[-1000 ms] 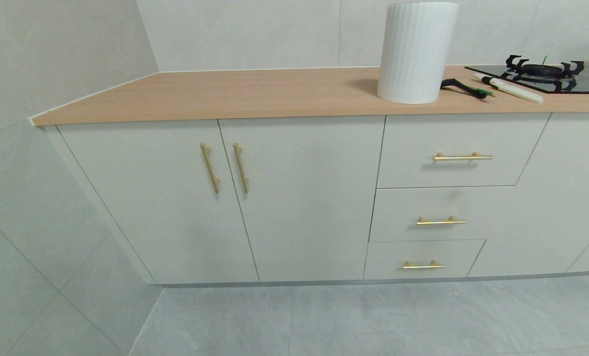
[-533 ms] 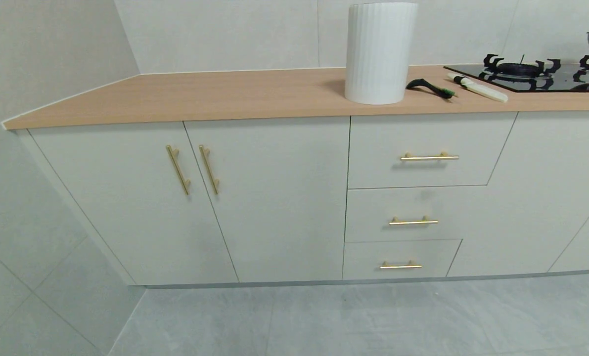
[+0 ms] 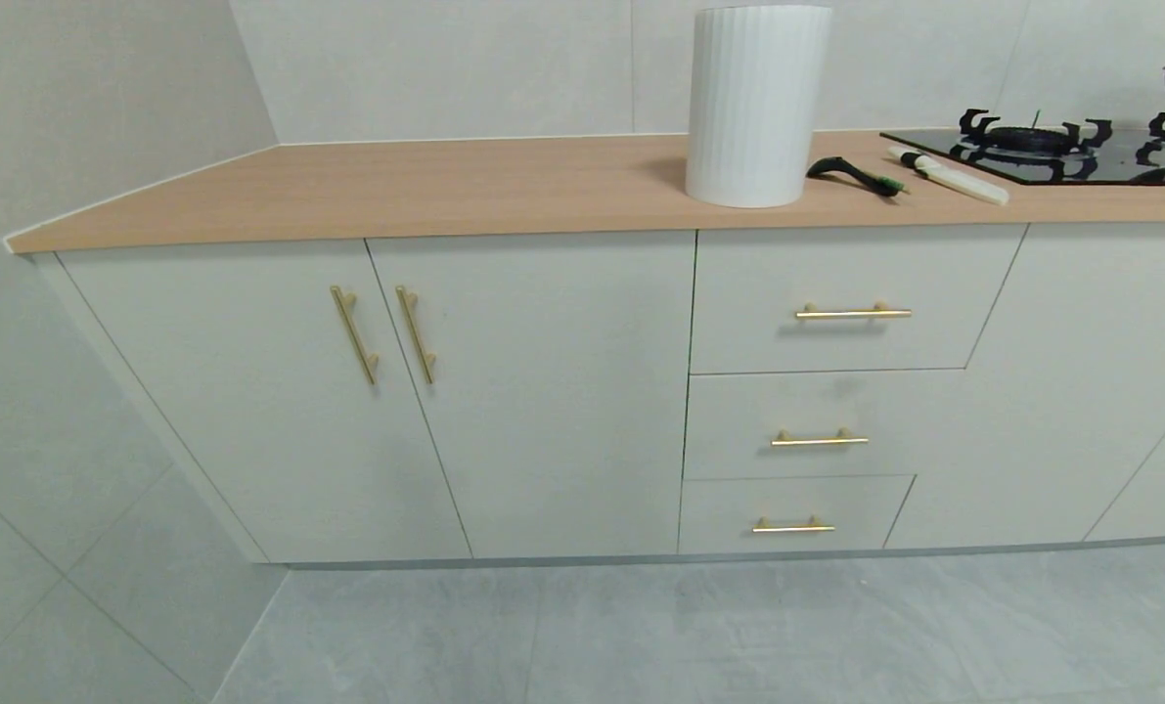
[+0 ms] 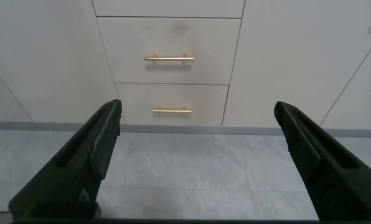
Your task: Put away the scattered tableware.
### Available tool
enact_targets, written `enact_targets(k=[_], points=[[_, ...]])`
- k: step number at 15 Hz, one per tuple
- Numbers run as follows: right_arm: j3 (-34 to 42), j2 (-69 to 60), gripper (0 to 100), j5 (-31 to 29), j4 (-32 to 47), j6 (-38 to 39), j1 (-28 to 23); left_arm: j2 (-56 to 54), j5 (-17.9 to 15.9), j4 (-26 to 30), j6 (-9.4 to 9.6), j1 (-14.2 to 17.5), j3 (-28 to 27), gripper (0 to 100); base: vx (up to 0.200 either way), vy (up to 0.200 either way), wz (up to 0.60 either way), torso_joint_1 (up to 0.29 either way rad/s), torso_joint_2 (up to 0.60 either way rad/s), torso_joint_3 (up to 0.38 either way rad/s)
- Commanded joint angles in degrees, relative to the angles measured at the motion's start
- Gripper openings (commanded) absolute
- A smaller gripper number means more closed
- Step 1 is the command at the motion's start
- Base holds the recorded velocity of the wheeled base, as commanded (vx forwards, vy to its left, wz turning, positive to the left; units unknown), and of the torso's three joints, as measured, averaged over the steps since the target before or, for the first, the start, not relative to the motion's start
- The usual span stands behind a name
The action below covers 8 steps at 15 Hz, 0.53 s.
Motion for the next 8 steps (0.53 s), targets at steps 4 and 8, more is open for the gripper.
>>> enact_targets(k=[4, 8], points=[[-0.07, 0.09, 100, 0.04, -0.01, -0.04, 0.02, 0.07, 0.02, -0.01, 0.00, -0.01, 0.00, 100, 0.050, 0.000, 0.00, -0.002, 0.00, 0.001], [0.02, 0.09, 100, 0.04, -0.01, -0.04, 0.02, 0.07, 0.02, -0.01, 0.00, -0.01, 0.00, 100, 0.200, 0.000, 0.00, 0.002, 0.00, 0.004]])
